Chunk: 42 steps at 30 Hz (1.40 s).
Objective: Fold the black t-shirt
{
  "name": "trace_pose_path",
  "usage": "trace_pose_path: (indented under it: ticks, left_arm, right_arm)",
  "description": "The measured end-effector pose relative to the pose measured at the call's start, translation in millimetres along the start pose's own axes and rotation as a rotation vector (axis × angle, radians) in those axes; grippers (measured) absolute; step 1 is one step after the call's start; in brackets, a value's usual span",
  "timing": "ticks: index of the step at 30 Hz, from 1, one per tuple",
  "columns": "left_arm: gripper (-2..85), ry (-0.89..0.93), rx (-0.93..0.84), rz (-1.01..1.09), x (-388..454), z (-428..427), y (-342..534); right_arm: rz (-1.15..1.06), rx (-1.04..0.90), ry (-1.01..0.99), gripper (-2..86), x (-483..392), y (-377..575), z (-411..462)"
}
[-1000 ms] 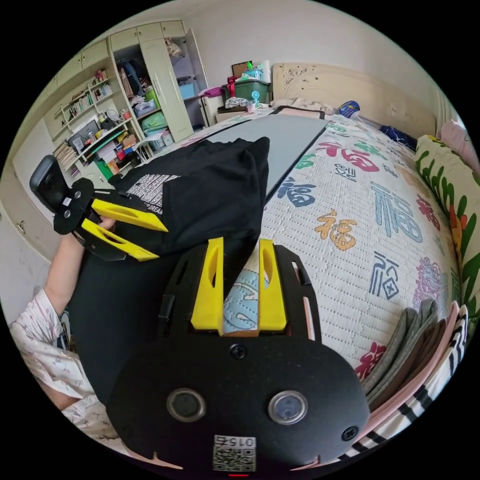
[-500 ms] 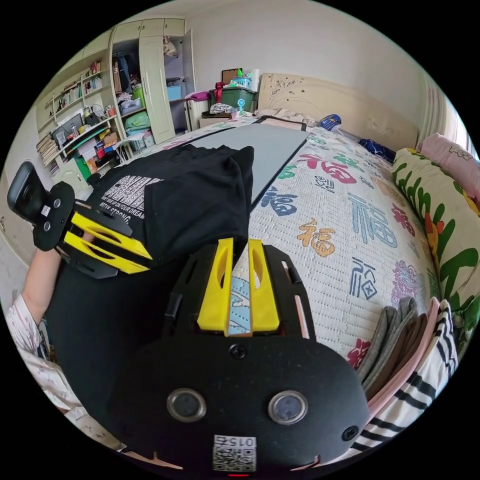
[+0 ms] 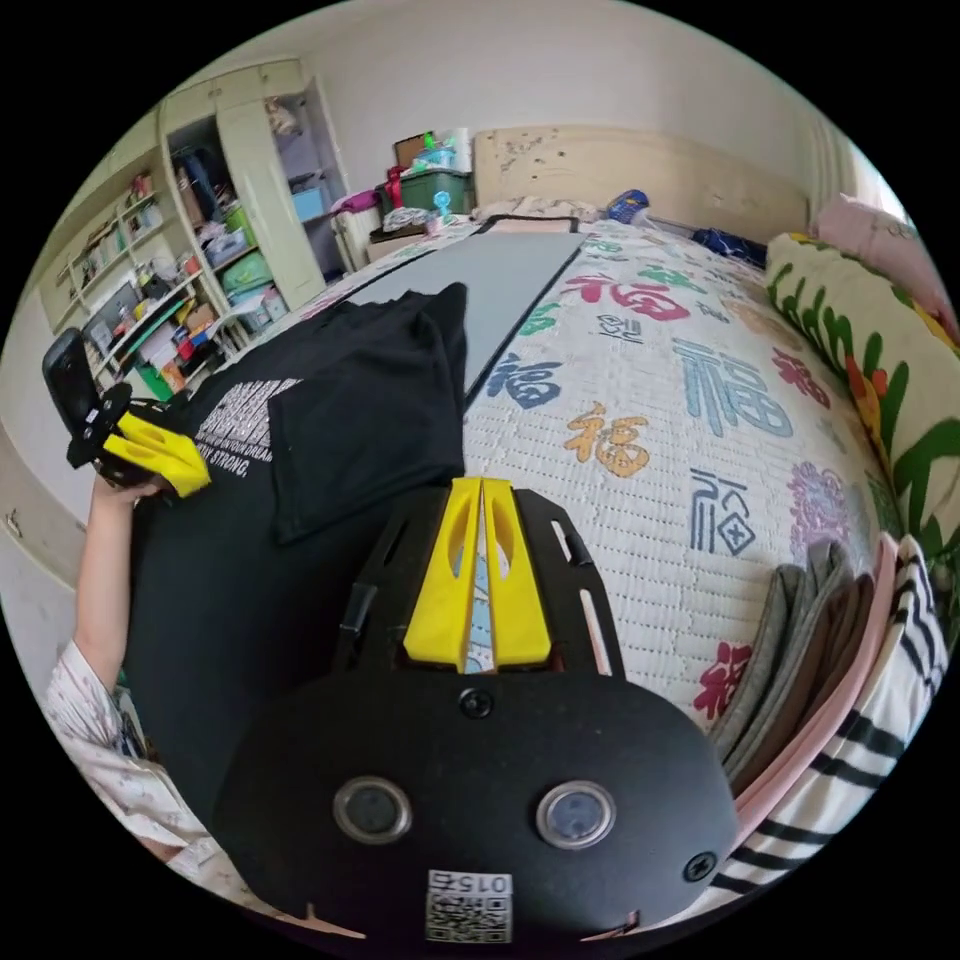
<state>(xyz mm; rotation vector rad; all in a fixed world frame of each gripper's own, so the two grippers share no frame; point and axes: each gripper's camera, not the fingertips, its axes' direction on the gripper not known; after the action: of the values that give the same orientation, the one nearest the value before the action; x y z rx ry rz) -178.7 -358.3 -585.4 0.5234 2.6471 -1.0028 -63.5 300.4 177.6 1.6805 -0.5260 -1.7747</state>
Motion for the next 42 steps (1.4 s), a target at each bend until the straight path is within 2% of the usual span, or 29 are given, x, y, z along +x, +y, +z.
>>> trace_pose_path:
  ticks: [2, 4, 8, 12, 17, 25, 30, 33, 36, 38, 40, 42]
  left_arm:
    - [2.4, -0.170, 0.069, -0.267, -33.9, -20.8, -2.5]
    - [4.3, -0.272, 0.036, -0.435, -54.3, -18.5, -1.5]
    - [9.0, -0.233, -0.050, -0.568, -62.1, 12.0, -22.7]
    - [9.0, -0.283, -0.127, -0.573, -34.8, 32.0, -61.7]
    - [3.3, -0.330, -0.166, -0.569, 11.0, 45.6, -102.3]
    - [0.7, -0.260, -0.158, -0.511, 84.4, 13.0, -133.1]
    - [0.6, -0.243, -0.233, -0.465, 129.0, 7.6, -140.7]
    - [0.6, -0.323, -0.214, -0.511, 149.9, -15.8, -139.4]
    - [0.7, -0.335, -0.092, -0.480, 187.8, -51.8, -146.8]
    - [1.0, -0.256, 0.017, -0.355, 232.0, -63.6, -164.0]
    - [1.3, -0.249, 0.047, -0.253, 270.8, -52.9, -182.2]
    - [1.5, -0.228, 0.027, -0.149, 309.4, -30.9, -199.5]
  right_arm:
    - [0.005, 0.071, -0.065, 2.8, 23.7, 10.3, -25.0]
    - [-0.069, 0.121, -0.159, 4.7, 25.4, 18.8, -44.9]
    - [-0.293, 0.101, -0.264, 7.7, -7.6, 33.3, -61.1]
    - [-0.427, 0.032, -0.184, 9.2, -36.7, 42.4, -52.7]
    - [-0.516, -0.044, -0.097, 8.5, -33.1, 49.0, -41.0]
    - [-0.546, -0.047, -0.162, 0.8, 14.2, 44.5, -68.7]
    - [-0.571, -0.074, -0.193, 2.0, 34.2, 32.2, -75.2]
    - [-0.577, -0.074, -0.219, 4.1, 53.9, 21.4, -82.6]
    - [-0.506, -0.007, -0.239, 5.3, 92.8, 5.7, -100.8]
    - [-0.323, 0.108, -0.204, 5.3, 135.2, -14.0, -112.2]
    - [-0.207, 0.162, -0.172, 6.8, 160.6, -26.3, -109.8]
    - [-0.147, 0.139, -0.135, 9.4, 175.5, -40.2, -96.5]
